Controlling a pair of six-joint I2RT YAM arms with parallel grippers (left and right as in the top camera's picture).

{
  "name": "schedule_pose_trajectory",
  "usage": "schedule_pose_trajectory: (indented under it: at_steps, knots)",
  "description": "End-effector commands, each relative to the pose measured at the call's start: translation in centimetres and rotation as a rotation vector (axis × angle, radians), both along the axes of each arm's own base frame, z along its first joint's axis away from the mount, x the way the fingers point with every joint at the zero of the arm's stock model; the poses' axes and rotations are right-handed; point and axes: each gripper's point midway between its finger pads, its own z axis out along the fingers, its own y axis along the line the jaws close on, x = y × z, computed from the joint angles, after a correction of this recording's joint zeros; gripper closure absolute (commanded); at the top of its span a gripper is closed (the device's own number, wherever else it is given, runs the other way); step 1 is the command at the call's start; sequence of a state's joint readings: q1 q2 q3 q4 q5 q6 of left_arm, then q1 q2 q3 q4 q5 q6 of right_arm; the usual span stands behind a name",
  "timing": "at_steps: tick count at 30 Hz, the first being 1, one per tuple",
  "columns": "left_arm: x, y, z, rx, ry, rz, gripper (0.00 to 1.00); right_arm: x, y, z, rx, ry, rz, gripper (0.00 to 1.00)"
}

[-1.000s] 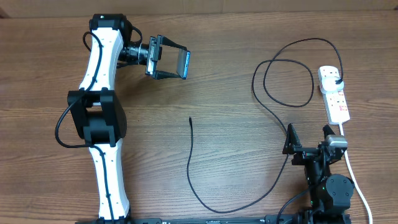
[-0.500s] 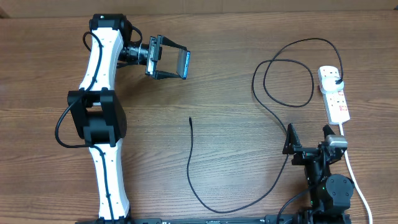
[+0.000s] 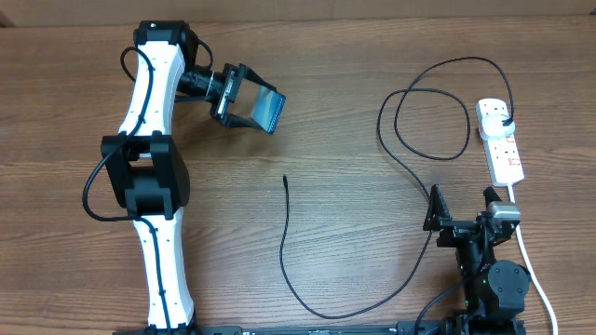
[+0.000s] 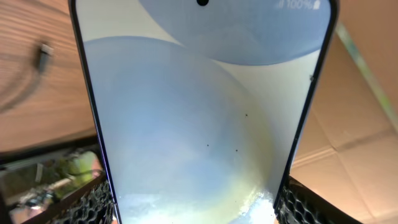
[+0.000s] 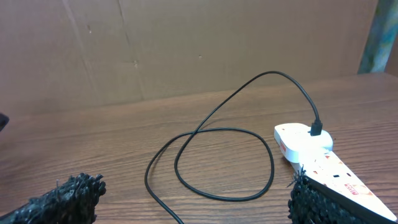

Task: Plug charger to phone and switch on socket
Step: 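Hold the phone raised, bottom edge toward the table center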

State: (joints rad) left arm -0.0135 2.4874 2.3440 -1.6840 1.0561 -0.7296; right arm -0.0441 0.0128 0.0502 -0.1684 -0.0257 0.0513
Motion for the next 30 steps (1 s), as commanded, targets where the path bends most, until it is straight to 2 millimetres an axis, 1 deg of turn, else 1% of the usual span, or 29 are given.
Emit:
schedule_pose_trajectory:
  at_steps: [1, 6, 10, 30]
  knots:
    - [-0.3, 1.0, -1.6, 0.144, -0.035, -0.055, 0.96, 0.0, 0.0, 0.0, -0.007, -0.008, 0.000, 0.00]
    - [-0.8, 2.1, -3.2, 0.268, -0.048, -0.105, 0.96, 0.0, 0.0, 0.0, -0.007, -0.008, 0.000, 0.00]
    - [-1.1, 2.5, -4.0, 0.340, -0.052, -0.136, 0.96, 0.0, 0.0, 0.0, -0.007, -0.008, 0.000, 0.00]
    - [-1.5, 1.9, -4.2, 0.358, -0.055, -0.161, 0.96, 0.0, 0.2, 0.1, 0.001, -0.011, 0.011, 0.00]
